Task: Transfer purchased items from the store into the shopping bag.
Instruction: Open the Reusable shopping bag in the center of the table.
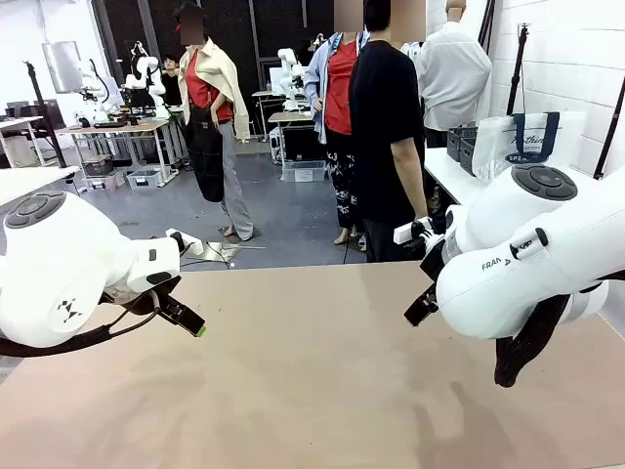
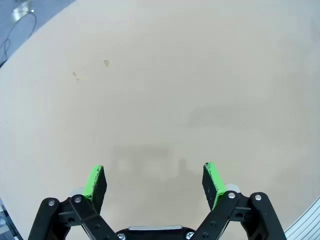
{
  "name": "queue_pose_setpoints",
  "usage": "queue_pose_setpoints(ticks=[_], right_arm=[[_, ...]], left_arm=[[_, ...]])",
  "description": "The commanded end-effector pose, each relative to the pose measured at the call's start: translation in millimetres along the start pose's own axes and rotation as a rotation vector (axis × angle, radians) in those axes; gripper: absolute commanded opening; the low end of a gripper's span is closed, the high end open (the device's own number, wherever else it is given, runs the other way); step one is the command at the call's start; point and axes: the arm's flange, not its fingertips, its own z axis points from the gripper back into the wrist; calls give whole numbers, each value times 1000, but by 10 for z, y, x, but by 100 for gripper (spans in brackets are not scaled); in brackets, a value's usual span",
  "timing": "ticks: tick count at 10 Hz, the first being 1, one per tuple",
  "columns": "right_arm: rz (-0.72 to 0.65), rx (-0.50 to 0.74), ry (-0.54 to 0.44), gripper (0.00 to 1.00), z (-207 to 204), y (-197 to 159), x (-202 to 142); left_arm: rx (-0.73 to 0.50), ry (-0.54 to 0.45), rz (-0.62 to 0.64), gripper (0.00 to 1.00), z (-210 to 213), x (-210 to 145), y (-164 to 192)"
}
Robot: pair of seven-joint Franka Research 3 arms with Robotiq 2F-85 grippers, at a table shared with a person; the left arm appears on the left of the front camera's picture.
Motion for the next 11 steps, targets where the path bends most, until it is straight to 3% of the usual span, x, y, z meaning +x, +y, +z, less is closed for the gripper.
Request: queue_pose_setpoints(ticks=[1, 11], right_arm=[[0, 0, 0, 100, 0, 0, 0], [0, 0, 0, 100, 0, 0, 0]], left_arm=[[0, 0, 0, 100, 1, 0, 0], [0, 0, 0, 100, 1, 0, 0]])
